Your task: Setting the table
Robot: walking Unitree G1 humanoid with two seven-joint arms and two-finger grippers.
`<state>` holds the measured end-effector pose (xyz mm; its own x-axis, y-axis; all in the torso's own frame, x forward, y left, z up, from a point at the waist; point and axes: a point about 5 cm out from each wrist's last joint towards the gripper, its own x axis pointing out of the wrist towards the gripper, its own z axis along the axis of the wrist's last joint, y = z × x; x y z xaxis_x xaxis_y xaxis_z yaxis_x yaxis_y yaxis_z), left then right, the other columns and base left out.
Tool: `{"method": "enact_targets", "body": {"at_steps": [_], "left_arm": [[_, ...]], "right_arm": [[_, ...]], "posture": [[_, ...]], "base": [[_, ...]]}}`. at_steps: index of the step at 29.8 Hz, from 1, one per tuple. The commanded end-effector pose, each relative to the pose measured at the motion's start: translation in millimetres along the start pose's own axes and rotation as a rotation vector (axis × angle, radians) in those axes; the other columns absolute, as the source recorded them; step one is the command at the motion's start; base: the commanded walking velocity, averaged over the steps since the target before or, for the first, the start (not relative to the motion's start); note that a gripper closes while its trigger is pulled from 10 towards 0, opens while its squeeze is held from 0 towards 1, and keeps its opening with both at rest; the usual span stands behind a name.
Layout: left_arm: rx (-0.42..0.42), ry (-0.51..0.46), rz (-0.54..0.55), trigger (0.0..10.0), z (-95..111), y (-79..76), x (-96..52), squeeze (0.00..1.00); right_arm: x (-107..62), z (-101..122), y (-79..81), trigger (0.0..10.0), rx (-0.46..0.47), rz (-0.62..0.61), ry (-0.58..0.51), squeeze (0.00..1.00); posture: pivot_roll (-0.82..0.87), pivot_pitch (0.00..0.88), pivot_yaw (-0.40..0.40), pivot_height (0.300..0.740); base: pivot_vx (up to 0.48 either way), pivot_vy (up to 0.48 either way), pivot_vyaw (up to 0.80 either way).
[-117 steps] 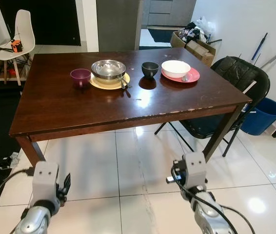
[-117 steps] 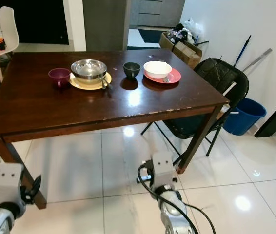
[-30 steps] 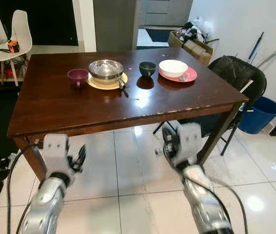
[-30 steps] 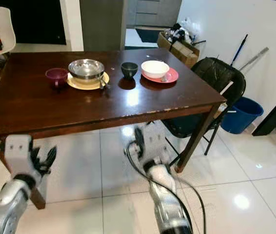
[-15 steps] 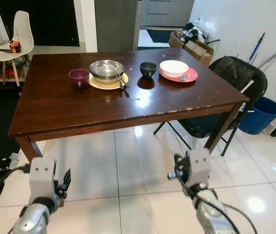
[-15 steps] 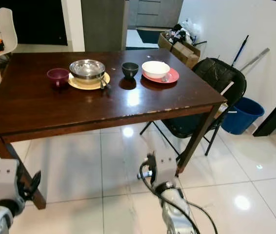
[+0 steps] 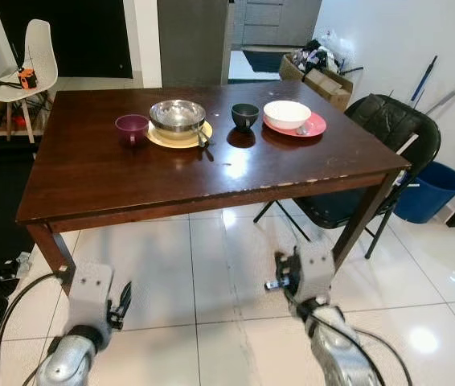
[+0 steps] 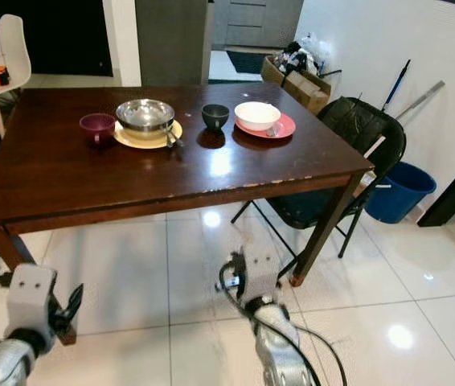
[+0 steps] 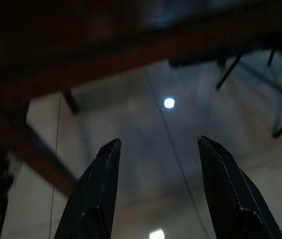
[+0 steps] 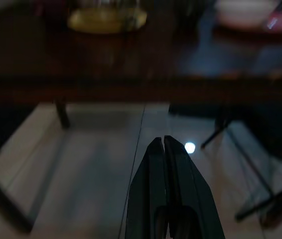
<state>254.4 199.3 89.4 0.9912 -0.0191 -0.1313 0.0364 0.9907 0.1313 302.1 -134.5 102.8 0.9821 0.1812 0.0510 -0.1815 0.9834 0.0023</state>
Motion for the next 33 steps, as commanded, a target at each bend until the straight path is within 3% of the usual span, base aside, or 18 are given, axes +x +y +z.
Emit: {"method": "enact_targets", "body": {"at_steps": [1, 4, 7, 11, 17, 33], "left_arm": [[0.009, -0.108, -0.011, 10.0, 24.8, -5.0, 3.8, 0.0], [0.008, -0.142, -0.018, 10.0, 34.0, -6.6, 4.8, 0.0], [0.025, -0.307, 0.056, 10.0, 80.1, 1.1, 11.6, 0.0], [0.007, -0.347, 0.113, 10.0, 91.2, 8.3, 12.7, 0.0], [0.038, -0.331, 0.156, 10.0, 86.5, 10.8, 12.8, 0.0], [0.032, -0.303, 0.145, 10.0, 83.2, 5.9, 12.6, 0.0]], "right_arm": [[5.8, 27.7, -5.8, 10.0, -0.015, -0.044, -0.119, 0.0], [7.3, 38.2, -5.9, 10.0, -0.036, -0.048, -0.158, 0.0], [13.9, 75.7, -9.0, 10.0, -0.05, -0.076, -0.284, 0.0], [14.2, 74.1, -9.1, 10.0, -0.051, -0.071, -0.273, 0.0], [11.0, 59.0, -9.0, 10.0, -0.065, -0.077, -0.207, 0.0], [9.4, 53.6, -8.2, 10.0, -0.057, -0.062, -0.172, 0.0]], "posture": [[-0.01, 0.0, -0.008, 0.74], [-0.01, 0.0, -0.008, 0.74], [-0.01, 0.0, -0.011, 0.74], [-0.01, 0.0, -0.011, 0.74], [-0.01, 0.0, -0.007, 0.74], [-0.01, 0.0, -0.006, 0.74]], "base": [[0.0, 0.0, 0.0], [0.0, 0.0, 0.0], [0.0, 0.0, 0.0], [0.0, 0.0, 0.0], [0.467, 0.0, 0.0], [0.436, 0.0, 0.0]]}}
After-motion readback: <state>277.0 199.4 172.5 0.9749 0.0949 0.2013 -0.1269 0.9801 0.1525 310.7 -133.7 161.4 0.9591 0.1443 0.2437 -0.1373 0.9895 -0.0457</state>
